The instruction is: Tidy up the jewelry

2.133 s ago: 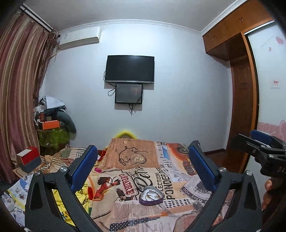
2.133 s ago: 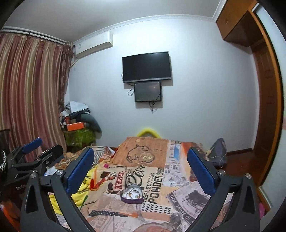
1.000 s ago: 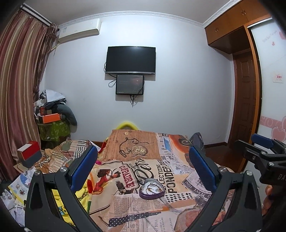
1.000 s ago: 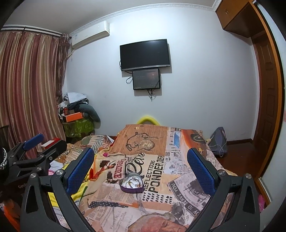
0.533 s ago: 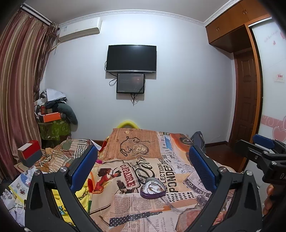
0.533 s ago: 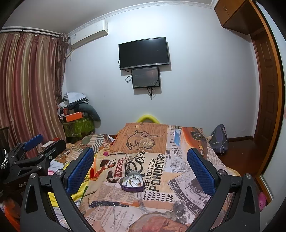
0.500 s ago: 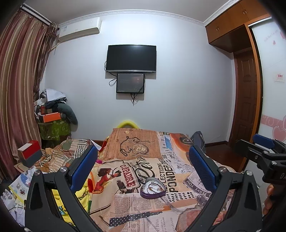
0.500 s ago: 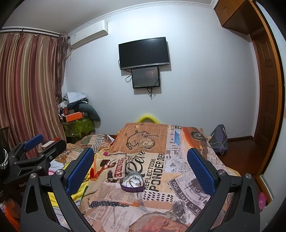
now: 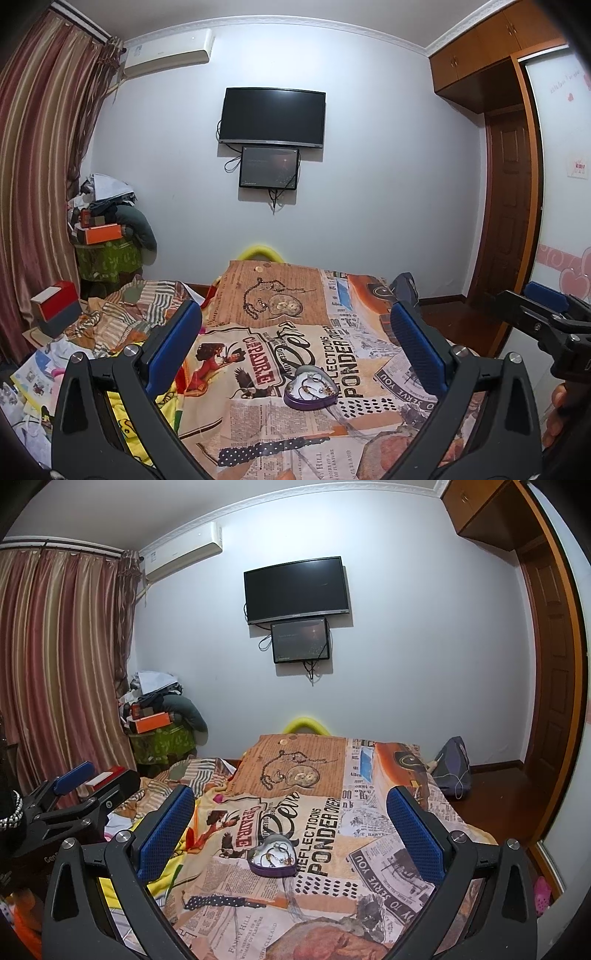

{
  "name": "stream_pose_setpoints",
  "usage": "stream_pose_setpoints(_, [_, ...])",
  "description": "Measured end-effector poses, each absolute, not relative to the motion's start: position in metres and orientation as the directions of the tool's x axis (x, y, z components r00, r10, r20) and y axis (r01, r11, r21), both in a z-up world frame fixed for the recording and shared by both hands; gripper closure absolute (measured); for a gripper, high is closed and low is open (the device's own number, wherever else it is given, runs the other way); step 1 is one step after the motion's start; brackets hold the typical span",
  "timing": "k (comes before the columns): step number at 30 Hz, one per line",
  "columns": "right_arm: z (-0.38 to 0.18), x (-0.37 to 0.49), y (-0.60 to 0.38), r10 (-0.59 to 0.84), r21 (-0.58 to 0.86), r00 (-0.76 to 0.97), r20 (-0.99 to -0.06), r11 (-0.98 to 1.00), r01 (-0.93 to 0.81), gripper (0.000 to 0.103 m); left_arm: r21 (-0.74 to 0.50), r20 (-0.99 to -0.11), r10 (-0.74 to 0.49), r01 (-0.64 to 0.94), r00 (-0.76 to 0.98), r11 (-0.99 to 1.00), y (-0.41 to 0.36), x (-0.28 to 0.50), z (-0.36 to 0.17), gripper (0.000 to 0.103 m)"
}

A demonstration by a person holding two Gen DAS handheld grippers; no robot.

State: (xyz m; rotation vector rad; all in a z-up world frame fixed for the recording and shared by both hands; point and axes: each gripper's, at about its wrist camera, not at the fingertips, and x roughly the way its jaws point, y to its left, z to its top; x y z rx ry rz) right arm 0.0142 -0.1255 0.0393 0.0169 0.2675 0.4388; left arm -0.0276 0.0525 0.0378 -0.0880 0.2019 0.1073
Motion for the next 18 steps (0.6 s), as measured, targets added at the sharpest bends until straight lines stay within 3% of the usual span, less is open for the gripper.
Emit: stream_pose_setpoints(18, [0.0372, 0.016, -0.1239, 0.423, 0.092, 0.869, -0.257, 0.906, -0.414, 0.0, -0.059, -0.224, 0.089, -0.105, 0.971, 0.993, 0.0488, -0.0212, 0.0319, 0.001])
